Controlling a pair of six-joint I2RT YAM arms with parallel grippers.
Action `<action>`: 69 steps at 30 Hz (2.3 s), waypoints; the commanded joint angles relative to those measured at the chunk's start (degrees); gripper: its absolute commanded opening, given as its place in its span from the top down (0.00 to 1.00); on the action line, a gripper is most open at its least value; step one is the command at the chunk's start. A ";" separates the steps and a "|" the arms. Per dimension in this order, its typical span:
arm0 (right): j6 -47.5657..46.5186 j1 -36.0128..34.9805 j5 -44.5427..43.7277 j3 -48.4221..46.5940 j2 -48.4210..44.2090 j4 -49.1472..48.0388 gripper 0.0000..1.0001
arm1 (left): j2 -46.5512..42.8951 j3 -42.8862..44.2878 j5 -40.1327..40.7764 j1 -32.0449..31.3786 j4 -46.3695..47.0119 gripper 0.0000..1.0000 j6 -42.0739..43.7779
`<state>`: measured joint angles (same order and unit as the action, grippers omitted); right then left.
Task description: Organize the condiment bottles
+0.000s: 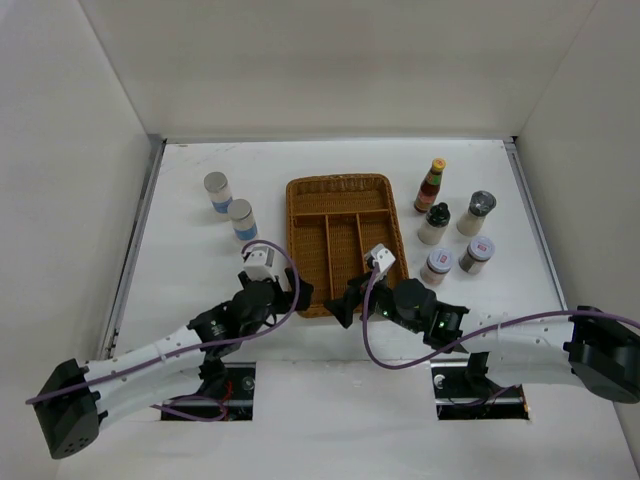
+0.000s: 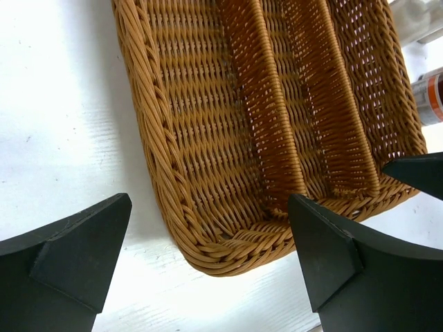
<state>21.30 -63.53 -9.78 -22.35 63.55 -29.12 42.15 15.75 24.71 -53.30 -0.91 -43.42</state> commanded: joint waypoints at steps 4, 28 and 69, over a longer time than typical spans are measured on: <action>-0.65 -0.68 -1.56 -0.77 -0.62 -2.34 0.00 | -1.46 0.77 0.43 1.75 2.67 0.00 0.97; -0.12 -0.50 -5.69 1.08 -5.10 -2.69 0.64 | 13.73 27.49 17.13 22.04 3.37 0.19 18.11; 0.23 0.64 -7.36 2.40 -6.16 -4.10 0.00 | 36.40 48.22 10.63 21.26 13.21 0.68 20.22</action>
<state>21.21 -63.53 -16.12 -20.38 58.61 -29.67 75.13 58.37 36.23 -31.86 5.23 -24.58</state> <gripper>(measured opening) 0.996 0.588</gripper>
